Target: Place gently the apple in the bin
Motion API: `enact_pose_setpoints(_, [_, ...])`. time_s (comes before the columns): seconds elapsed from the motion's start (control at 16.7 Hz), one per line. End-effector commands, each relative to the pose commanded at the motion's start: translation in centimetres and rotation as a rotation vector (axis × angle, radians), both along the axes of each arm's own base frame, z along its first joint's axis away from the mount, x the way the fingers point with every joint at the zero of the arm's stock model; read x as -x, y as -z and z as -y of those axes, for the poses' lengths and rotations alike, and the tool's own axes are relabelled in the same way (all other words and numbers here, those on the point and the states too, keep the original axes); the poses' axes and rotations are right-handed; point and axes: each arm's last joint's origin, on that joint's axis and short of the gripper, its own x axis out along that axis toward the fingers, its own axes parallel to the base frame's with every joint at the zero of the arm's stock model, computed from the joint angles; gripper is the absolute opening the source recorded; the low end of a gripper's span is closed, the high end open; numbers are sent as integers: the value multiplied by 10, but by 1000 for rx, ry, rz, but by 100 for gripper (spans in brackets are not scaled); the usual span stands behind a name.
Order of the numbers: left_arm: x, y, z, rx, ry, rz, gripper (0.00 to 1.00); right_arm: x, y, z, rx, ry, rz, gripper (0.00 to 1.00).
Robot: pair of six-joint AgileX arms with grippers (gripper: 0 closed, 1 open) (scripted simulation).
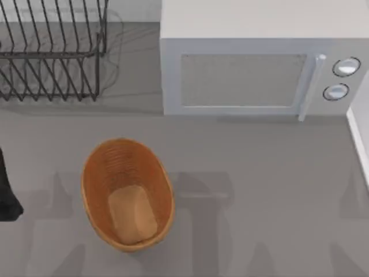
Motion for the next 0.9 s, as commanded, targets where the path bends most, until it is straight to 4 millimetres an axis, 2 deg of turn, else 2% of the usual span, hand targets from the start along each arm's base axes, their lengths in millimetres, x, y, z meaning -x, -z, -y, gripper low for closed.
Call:
enact_pose_setpoints(0.18, [0, -3, 0, -5, -5, 3, 100, 0, 0, 0, 0, 0, 0, 100])
enact_pose_setpoints(0.42, [-1, -25, -4, -75, -41, -49, 100, 0, 0, 0, 0, 0, 0, 100])
enact_pose_setpoints(0.66, [-15, -48, -8, -196, -47, -257, 100, 0, 0, 0, 0, 0, 0, 100])
enact_pose_setpoints(0.9, [-45, -69, -16, -331, -6, -546, 100, 0, 0, 0, 0, 0, 0, 100])
